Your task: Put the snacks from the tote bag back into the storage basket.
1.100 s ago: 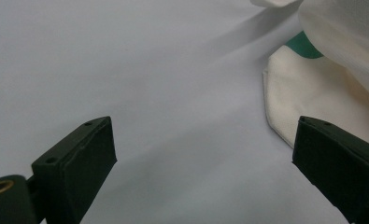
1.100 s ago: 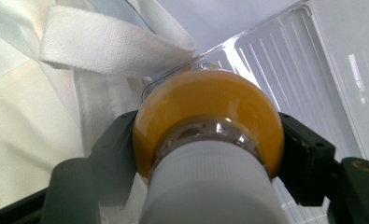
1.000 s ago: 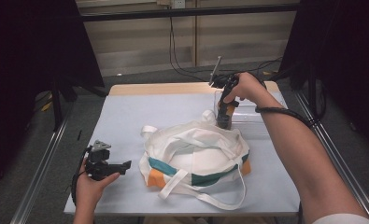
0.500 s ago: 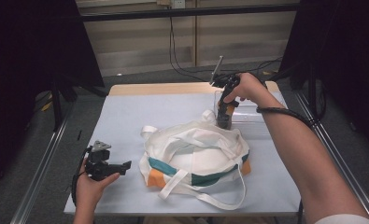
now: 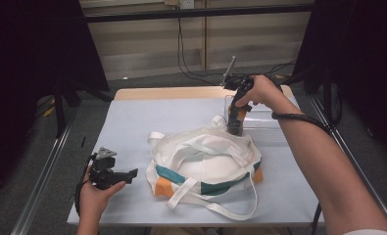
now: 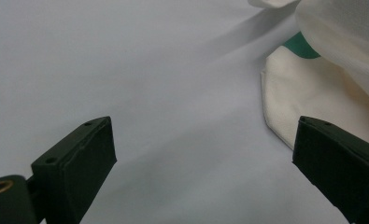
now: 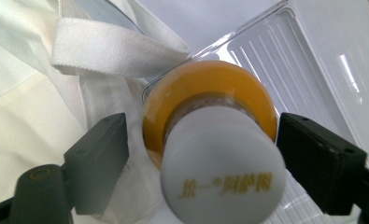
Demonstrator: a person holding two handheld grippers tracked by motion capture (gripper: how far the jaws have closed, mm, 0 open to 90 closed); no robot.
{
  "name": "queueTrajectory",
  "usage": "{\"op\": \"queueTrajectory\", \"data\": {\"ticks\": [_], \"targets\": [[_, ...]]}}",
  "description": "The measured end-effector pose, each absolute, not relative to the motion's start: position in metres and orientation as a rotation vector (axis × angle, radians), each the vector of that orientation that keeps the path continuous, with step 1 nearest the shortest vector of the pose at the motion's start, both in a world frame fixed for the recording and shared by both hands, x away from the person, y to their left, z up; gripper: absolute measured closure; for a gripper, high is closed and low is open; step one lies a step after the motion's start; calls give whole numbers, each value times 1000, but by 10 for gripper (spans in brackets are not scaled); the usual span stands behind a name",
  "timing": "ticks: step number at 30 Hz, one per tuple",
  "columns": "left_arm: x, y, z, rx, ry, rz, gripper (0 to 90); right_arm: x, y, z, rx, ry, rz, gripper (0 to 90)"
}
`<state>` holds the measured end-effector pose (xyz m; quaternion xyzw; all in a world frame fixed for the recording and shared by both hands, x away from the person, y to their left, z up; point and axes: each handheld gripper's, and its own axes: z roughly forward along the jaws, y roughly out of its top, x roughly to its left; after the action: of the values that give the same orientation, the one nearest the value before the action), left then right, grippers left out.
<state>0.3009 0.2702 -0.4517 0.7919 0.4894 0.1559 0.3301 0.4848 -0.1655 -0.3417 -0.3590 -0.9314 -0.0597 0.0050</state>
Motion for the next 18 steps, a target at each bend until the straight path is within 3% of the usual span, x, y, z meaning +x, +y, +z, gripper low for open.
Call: {"op": "queueTrajectory", "data": {"ticks": [18], "targets": [[304,266,-450,2089,1255,405,57,467,-173,-329,-1154,-2904,-202,112]]}}
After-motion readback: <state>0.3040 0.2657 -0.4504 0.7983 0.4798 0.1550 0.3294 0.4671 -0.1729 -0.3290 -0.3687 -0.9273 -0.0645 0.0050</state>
